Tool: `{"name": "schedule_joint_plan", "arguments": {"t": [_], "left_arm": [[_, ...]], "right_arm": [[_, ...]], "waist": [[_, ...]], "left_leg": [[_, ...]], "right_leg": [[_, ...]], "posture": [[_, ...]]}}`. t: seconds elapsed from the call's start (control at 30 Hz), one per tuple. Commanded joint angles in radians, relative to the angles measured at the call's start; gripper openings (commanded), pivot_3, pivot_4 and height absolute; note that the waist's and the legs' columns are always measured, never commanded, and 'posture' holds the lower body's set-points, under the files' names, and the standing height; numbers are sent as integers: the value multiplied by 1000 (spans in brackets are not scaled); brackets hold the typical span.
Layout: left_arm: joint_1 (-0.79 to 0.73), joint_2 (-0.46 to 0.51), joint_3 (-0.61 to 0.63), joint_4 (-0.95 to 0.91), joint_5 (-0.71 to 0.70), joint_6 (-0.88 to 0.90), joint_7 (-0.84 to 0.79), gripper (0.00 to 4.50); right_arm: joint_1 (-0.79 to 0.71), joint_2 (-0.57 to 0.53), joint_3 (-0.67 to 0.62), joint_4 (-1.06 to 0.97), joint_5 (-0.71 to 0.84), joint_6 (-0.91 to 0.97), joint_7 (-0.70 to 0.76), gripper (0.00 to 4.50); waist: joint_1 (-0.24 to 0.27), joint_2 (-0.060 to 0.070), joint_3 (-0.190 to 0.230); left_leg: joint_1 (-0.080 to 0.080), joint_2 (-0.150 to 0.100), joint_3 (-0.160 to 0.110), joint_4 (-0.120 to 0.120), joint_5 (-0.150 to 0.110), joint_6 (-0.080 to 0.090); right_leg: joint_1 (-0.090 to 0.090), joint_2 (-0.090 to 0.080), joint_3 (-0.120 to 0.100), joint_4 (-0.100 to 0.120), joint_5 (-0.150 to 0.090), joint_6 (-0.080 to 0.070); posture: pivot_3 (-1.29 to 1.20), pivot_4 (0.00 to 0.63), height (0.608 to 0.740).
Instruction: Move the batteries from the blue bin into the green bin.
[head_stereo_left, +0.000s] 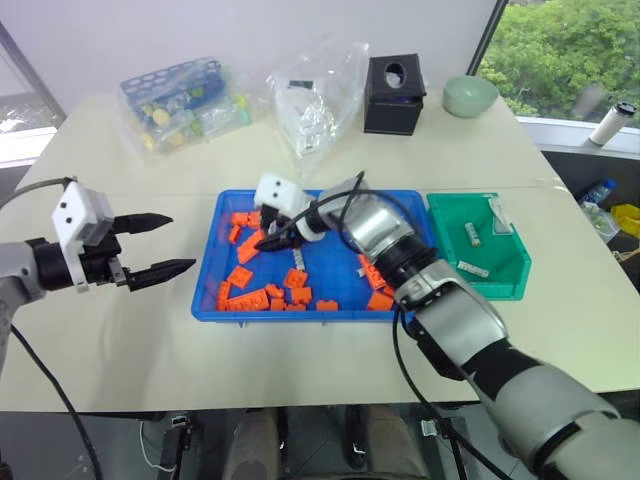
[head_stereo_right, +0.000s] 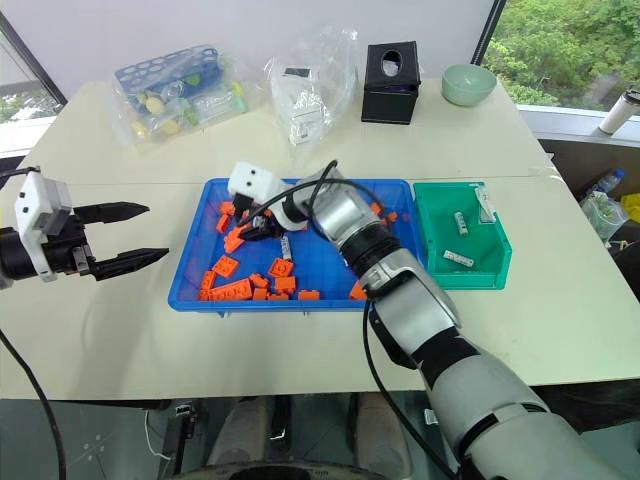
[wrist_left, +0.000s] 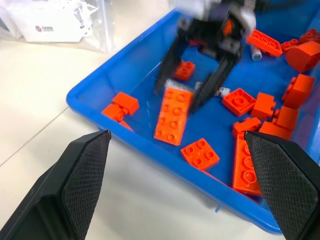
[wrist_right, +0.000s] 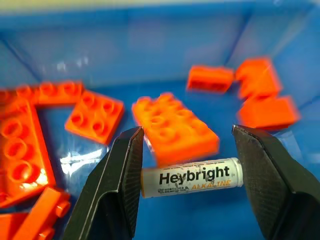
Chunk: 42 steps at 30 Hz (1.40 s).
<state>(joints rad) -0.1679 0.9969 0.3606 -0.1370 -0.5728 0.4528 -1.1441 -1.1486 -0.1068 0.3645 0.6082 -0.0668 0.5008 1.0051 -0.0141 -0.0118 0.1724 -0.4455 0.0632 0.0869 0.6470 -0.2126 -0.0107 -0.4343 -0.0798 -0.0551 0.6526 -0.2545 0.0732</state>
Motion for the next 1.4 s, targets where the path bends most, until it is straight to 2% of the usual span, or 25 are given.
{"name": "schedule_joint_plan", "arguments": {"t": [0.03,0.17,0.33,0.47,0.57,0.63,0.73,0.8,0.9,1.03,1.17,1.3,1.4], "left_arm": [[-31,-14,-21,-35,-22,7,0,4500],[-62,-38,-65,-60,-26,14,2,4500],[-108,-60,-109,-41,-18,15,-6,4500],[-142,-74,-138,-23,-12,12,-16,4500],[-170,-86,-164,-8,-4,5,-23,4500],[-189,-93,-176,1,-2,3,-28,4500],[-208,-95,-185,7,-5,3,-36,4500],[-219,-96,-186,4,-8,9,-38,4500],[-231,-99,-186,-11,-22,26,-40,4500],[-231,-106,-197,-44,-31,40,-46,4500],[-222,-106,-208,-78,-39,55,-54,4500],[-215,-99,-218,-91,-31,51,-63,4500],[-216,-97,-216,-94,-33,56,-63,4500]], "right_arm": [[19,-109,-98,-251,63,161,25,2206],[109,-339,-220,-476,94,324,12,2206],[302,-628,-330,-613,104,388,6,2206],[416,-721,-394,-661,125,421,-22,2206],[486,-745,-429,-694,152,446,-45,2206],[498,-745,-418,-694,131,411,-93,3248],[483,-744,-411,-695,141,391,-117,4485],[458,-744,-407,-699,164,387,-109,4485],[375,-684,-391,-733,225,415,-108,4485],[281,-494,-322,-803,316,573,-162,4485],[275,-275,-212,-798,332,690,-273,4485],[260,-131,-165,-728,334,759,-365,4485],[258,-68,-155,-673,335,792,-413,4485]], "waist": [[4,0,0],[12,-1,0],[6,0,0],[-10,1,1],[-7,1,1],[-3,1,1],[0,1,1],[0,1,1],[-3,1,1],[-7,1,1],[1,1,1],[9,0,0],[6,-1,0]], "left_leg": [[0,0,0,0,0,0],[0,-1,-1,1,0,0],[1,-1,0,0,0,0],[2,0,1,-1,0,0],[3,0,1,-1,0,1],[3,0,1,-1,0,1],[2,0,1,0,0,1],[2,0,1,0,0,1],[2,0,1,0,0,1],[2,1,1,0,0,1],[2,1,-1,0,0,1],[-1,-1,-1,2,0,1],[0,-1,-1,3,0,1]], "right_leg": [[0,0,0,0,0,0],[1,-1,0,-1,0,0],[2,-1,0,-3,0,0],[1,1,1,-2,0,0],[1,2,1,-2,0,0],[1,2,1,-1,0,0],[1,2,1,-2,0,0],[1,2,1,-2,0,0],[1,2,1,-2,0,0],[1,3,1,-1,0,0],[1,4,1,0,0,0],[1,2,0,0,0,0],[3,1,0,-2,0,0]], "posture": [[0,150,736],[0,150,736],[0,150,736],[0,150,736],[0,150,736],[0,150,736],[0,150,736],[0,150,736],[0,150,736],[0,150,736],[0,150,736],[0,150,736],[0,150,736]]}}
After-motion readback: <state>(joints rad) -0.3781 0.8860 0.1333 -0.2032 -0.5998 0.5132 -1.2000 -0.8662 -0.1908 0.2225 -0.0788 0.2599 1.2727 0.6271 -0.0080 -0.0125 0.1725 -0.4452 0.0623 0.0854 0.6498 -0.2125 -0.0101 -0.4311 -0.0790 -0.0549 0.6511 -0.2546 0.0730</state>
